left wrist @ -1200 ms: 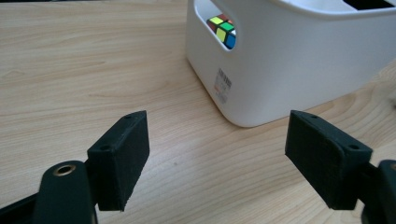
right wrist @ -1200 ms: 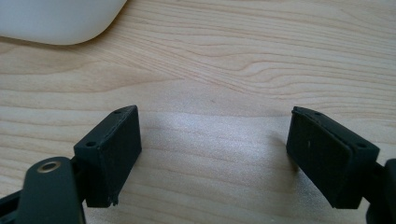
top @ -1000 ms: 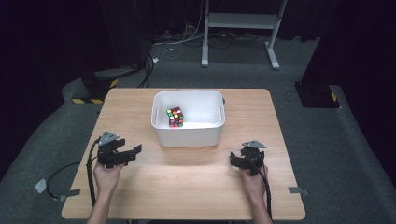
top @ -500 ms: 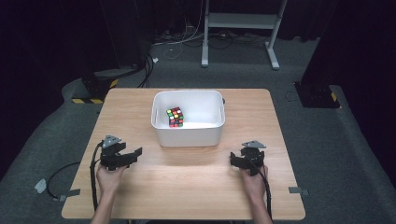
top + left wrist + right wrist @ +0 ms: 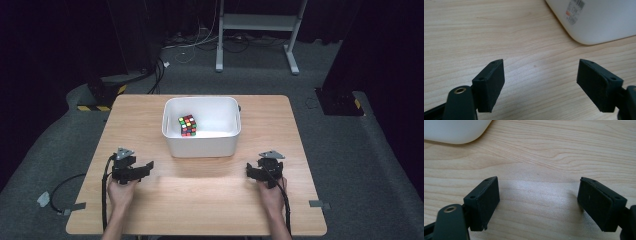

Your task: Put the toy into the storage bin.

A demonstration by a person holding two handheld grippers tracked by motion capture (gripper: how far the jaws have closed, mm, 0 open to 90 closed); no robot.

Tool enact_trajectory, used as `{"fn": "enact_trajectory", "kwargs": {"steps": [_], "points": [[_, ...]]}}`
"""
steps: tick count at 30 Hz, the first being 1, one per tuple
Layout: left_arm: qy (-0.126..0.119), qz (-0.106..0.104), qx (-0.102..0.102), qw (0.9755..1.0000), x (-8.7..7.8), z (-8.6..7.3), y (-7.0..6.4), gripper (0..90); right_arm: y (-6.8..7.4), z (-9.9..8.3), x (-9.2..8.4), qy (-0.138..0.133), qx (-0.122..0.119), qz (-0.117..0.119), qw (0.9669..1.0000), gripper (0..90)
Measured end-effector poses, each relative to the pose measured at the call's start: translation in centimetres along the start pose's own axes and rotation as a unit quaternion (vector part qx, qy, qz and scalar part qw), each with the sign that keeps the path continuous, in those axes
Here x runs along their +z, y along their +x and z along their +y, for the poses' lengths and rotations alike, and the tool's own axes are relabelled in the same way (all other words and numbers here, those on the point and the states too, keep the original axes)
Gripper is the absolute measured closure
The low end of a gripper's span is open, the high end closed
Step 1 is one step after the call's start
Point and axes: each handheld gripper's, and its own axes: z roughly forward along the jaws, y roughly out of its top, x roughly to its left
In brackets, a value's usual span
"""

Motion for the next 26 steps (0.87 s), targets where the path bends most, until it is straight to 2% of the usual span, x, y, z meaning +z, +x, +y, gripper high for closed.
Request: {"fn": "enact_trajectory", "kwargs": {"steps": [3, 7, 10, 12, 13, 15, 26], "points": [[0.002, 0.009, -0.001, 1.0000, 0.4, -0.4, 0.1, 22.6, 0.0, 0.0, 0.0, 0.000, 0.000, 0.000, 1.0000, 17.6], [0.009, 0.032, 0.005, 0.9994, 1.2, -1.0, 0.3, 22.4, 0.0, 0.0, 0.0, 0.000, 0.000, 0.000, 1.0000, 17.6], [0.015, 0.052, 0.023, 0.9982, 1.6, -1.3, 0.3, 21.6, 0.0, 0.0, 0.0, 0.000, 0.000, 0.000, 1.0000, 17.6], [0.029, 0.065, 0.038, 0.9967, 2.2, -1.7, 0.2, 20.7, 0.0, 0.0, 0.0, 0.000, 0.000, 0.000, 1.0000, 17.6], [0.024, 0.062, 0.037, 0.9971, 2.2, -1.8, 0.3, 17.5, 0.0, 0.0, 0.0, 0.000, -0.001, 0.000, 1.0000, 17.6], [0.016, 0.056, 0.025, 0.9980, 2.3, -2.0, 0.6, 16.9, 0.0, 0.0, 0.0, 0.000, 0.000, 0.000, 1.0000, 17.6], [0.017, 0.055, 0.024, 0.9981, 2.3, -2.0, 0.6, 16.5, 0.0, 0.0, 0.0, 0.000, -0.001, 0.000, 1.0000, 17.6]]}}
